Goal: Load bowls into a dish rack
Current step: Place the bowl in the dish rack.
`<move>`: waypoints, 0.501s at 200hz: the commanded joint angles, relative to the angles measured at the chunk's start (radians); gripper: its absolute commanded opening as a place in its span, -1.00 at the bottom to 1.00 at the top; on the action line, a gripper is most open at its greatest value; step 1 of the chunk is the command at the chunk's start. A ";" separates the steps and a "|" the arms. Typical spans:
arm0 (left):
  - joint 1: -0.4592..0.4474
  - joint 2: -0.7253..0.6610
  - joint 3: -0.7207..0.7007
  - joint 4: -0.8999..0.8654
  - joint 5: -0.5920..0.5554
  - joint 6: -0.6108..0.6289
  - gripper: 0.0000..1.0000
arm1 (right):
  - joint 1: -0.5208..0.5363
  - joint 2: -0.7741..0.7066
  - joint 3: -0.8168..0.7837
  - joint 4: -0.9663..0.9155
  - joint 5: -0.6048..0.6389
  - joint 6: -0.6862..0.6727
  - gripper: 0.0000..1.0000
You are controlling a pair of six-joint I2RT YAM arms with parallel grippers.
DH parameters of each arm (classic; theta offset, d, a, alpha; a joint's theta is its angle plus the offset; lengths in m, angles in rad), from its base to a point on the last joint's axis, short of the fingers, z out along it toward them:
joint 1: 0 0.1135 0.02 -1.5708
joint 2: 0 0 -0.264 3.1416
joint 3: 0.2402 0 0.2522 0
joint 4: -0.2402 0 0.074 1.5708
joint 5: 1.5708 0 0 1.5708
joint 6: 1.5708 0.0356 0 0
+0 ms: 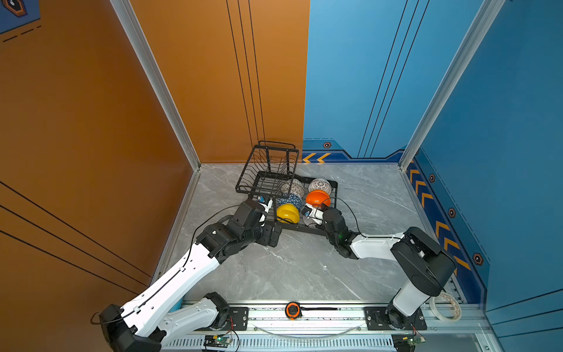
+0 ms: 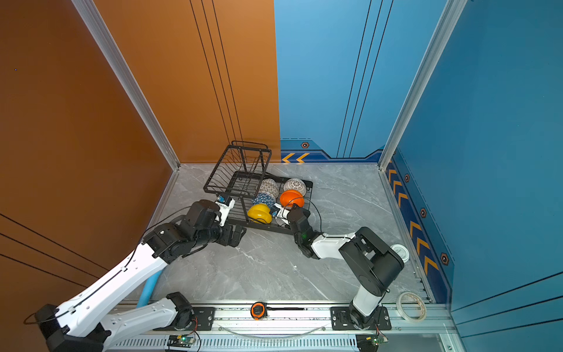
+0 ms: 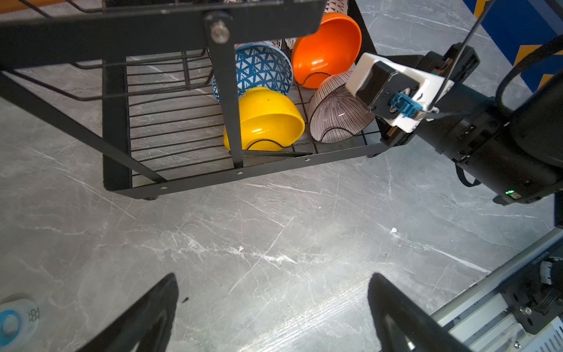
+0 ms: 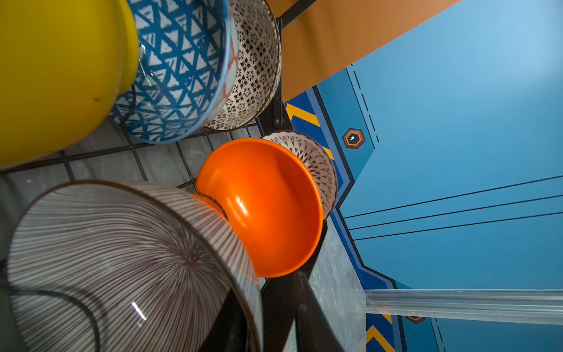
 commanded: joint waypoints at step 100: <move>0.014 -0.044 -0.042 -0.026 0.005 0.017 0.96 | -0.005 -0.212 -0.024 -0.028 0.038 0.072 1.00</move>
